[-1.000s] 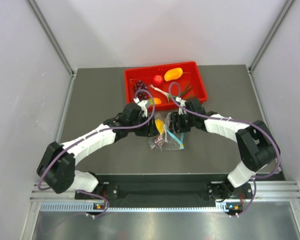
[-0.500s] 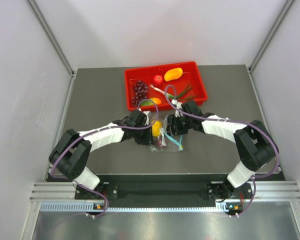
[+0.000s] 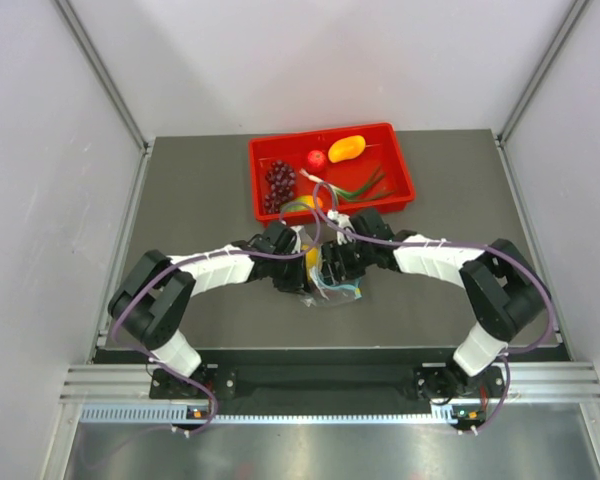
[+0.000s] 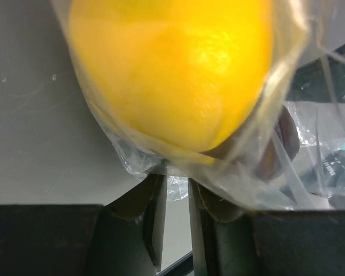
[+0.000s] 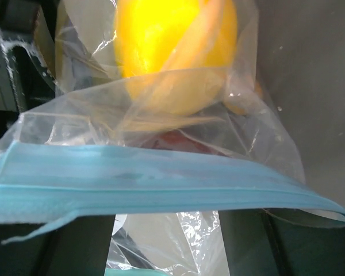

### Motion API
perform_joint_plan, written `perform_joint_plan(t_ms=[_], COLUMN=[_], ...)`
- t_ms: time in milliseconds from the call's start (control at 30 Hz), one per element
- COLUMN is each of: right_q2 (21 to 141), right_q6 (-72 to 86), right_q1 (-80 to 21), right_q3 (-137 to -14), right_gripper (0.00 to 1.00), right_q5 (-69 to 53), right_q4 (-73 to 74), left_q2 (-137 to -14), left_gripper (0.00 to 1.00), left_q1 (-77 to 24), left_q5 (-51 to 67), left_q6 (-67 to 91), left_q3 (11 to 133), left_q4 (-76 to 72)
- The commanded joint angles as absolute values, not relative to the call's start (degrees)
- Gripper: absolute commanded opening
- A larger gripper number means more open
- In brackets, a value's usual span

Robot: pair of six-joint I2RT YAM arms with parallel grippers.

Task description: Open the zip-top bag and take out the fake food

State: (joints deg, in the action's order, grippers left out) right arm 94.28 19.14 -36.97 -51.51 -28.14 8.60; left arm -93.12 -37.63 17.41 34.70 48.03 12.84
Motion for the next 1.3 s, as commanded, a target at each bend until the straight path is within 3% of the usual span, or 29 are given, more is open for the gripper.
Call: perform_joint_plan(t_ms=[0, 233, 400, 500, 767, 1267], right_q2=[95.4, 95.8, 94.3, 91.9, 86.6, 71.7], right_q6=[16.9, 14.8, 14.9, 15.0, 15.6, 13.5], right_q1=[-39.4, -41.5, -41.7, -41.7, -40.0, -34.4], right_q3=[-54.3, -54.2, -53.1, -52.2, -50.6, -49.1], right_gripper=[0.65, 0.63, 0.31, 0.23, 0.15, 0.15], right_q5=[-29.1, -26.9, -23.2, -19.8, -16.7, -13.1], right_q4=[8.6, 10.5, 9.8, 9.9, 11.2, 25.9], left_q2=[-93.6, -95.0, -95.0, -94.7, -91.9, -94.2], left_gripper=[0.26, 0.25, 0.25, 0.25, 0.24, 0.24], left_q1=[-37.8, -37.8, -38.0, -38.0, -37.9, -37.9], left_q5=[18.4, 18.5, 18.5, 17.8, 14.8, 13.6], left_q6=[35.7, 36.8, 37.0, 37.2, 37.4, 37.1], left_q3=[49.0, 49.6, 49.3, 48.7, 46.9, 47.7], left_q4=[8.6, 6.9, 6.8, 7.1, 9.3, 10.4])
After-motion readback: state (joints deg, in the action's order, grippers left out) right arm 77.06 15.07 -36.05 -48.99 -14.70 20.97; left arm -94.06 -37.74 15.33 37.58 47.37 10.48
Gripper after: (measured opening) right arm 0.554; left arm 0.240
